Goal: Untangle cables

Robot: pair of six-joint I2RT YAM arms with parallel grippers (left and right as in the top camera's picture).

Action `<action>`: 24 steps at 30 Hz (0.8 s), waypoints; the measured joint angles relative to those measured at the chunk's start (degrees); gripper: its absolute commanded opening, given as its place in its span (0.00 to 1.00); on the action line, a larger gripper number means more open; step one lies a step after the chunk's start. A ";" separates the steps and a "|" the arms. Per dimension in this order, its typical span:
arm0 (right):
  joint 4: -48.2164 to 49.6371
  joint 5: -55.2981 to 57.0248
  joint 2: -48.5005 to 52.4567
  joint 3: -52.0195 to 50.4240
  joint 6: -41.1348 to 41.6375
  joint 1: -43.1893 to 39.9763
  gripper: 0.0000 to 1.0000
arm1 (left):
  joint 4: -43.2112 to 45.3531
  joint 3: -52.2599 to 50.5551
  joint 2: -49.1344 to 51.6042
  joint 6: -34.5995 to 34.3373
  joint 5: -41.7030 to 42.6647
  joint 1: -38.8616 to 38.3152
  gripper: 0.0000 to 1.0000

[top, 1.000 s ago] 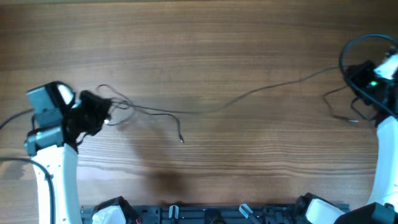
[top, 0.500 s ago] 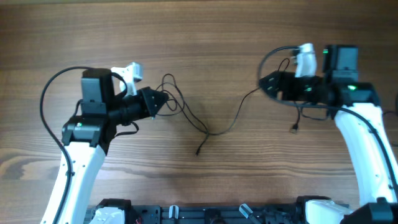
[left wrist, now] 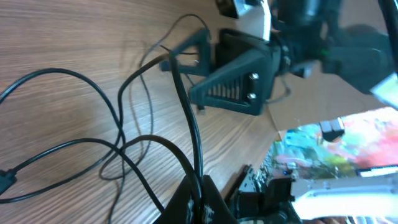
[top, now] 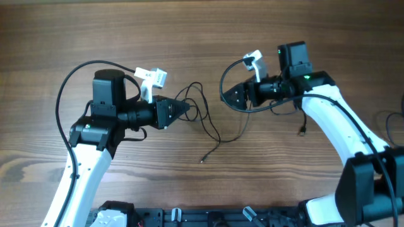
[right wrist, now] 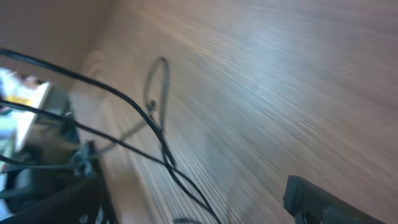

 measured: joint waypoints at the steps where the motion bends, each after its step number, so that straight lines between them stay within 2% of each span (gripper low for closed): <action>1: 1.16 -1.90 0.31 0.00 -0.63 0.26 0.95 | -0.04 0.00 0.00 0.28 0.59 0.00 0.04; 6: 7.72 -7.08 0.46 0.07 -2.40 2.27 0.95 | -0.15 0.00 0.00 0.90 4.11 0.00 0.04; 8: 9.92 -7.96 0.46 0.07 -2.75 3.43 0.89 | -0.17 0.00 0.00 1.07 5.22 0.00 0.04; 10: 12.04 -8.04 0.46 0.09 -3.19 4.55 0.78 | -0.17 0.00 0.00 1.09 6.21 0.00 0.04; 18: 18.27 -4.50 0.46 0.22 -0.66 7.30 0.73 | -0.17 0.00 0.00 1.27 9.05 0.00 0.04; 19: 18.67 -4.20 0.46 0.22 -0.26 7.61 0.67 | -0.17 0.00 0.00 1.27 9.22 0.00 0.04; 21: 19.63 -3.85 0.50 0.22 0.22 8.33 0.38 | -0.17 0.00 0.00 1.27 9.38 0.00 0.04; 22: 20.22 -3.39 0.57 0.22 0.68 9.01 0.15 | -0.17 0.00 0.00 1.25 9.44 0.00 0.04; 23: 20.52 -2.75 0.59 0.26 0.66 9.53 0.04 | -0.17 0.00 0.00 1.25 9.46 0.00 0.04; 24: 20.79 -1.49 0.66 0.26 0.94 10.34 0.04 | -0.17 0.00 0.00 1.25 9.46 0.00 0.04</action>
